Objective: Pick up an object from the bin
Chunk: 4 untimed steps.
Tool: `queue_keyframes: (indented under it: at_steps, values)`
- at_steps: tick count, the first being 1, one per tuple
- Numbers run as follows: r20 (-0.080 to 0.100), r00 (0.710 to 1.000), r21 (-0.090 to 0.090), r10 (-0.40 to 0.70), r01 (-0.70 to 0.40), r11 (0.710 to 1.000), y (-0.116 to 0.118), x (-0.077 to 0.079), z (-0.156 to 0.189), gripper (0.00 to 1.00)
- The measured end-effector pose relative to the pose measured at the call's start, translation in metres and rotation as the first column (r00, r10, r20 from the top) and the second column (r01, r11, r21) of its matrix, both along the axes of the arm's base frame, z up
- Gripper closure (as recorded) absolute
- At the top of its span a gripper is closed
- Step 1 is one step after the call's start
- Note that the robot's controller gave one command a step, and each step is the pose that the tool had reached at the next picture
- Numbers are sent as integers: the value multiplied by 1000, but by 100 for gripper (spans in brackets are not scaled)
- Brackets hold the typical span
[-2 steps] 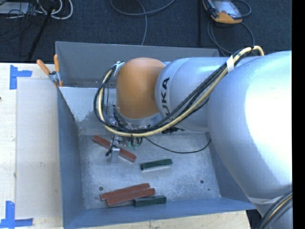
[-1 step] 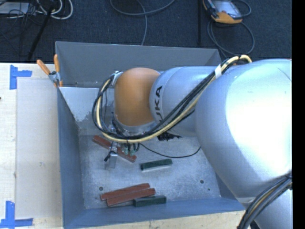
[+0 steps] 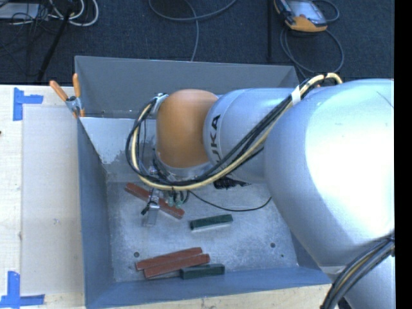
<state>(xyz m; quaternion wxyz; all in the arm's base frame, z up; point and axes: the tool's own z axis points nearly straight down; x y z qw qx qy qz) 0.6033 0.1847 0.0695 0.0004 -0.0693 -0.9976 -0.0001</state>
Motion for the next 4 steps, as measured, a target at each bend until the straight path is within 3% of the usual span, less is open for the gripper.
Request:
queue_keyframes:
  at_steps: [1,2,4]
  values:
    - [0,1000,-1,22,-22,1000,2,-2,-2,0]
    - [1,1000,0,1,-1,1000,0,0,-1,100]
    - [-2,1000,0,0,0,1000,0,-1,1,100]
